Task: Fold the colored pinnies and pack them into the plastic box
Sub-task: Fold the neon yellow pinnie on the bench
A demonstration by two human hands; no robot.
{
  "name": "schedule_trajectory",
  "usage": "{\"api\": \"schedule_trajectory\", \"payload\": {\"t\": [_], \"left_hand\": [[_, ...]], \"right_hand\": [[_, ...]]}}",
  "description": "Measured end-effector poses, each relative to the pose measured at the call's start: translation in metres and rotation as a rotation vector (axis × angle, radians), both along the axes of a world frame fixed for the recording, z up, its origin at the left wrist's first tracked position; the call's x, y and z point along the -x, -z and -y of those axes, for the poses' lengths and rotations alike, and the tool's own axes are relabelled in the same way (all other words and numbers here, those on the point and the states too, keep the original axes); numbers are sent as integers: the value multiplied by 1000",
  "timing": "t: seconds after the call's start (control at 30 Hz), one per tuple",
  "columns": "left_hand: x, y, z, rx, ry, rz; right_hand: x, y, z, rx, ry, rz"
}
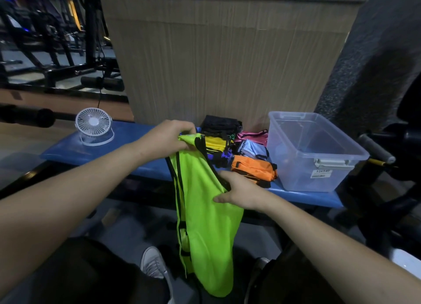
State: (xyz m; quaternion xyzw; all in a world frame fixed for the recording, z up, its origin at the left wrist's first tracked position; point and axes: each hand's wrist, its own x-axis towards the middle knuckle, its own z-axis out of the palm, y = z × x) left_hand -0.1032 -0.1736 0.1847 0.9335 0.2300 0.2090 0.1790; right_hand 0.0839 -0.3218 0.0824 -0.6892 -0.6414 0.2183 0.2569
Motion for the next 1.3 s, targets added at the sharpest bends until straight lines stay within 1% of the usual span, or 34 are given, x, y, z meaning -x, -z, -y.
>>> {"api": "schedule_trajectory", "payload": {"t": [0.13, 0.17, 0.23, 0.4, 0.57, 0.8, 0.9, 1.0, 1.07, 1.2, 1.3], "left_hand": [[8, -9, -10, -38, -56, -9], [8, -10, -10, -45, -68, -13], [7, -10, -10, -62, -87, -14], [0, -11, -4, -52, -52, -24], [0, -13, -2, -56, -33, -44], [4, -11, -3, -37, -41, -30], [4, -8, -1, -24, -34, -33], [4, -5, 2, -38, -43, -7], [4, -4, 1, -40, -7, 1], [2, -3, 2, -55, 115, -40], [1, 0, -1, -53, 148, -44]], "right_hand": [[-7, 12, 13, -243, 138, -77], [-8, 13, 15, -294, 139, -71], [-6, 13, 16, -326, 85, -24], [5, 15, 14, -308, -73, 82], [7, 22, 12, -180, 2, 160], [11, 29, 17, -290, 3, 190], [14, 30, 20, -274, -54, 225], [19, 24, 23, -203, -46, 178], [23, 18, 24, -192, -20, 122], [23, 14, 22, -196, -19, 143], [23, 14, 17, -191, 3, 131]]}}
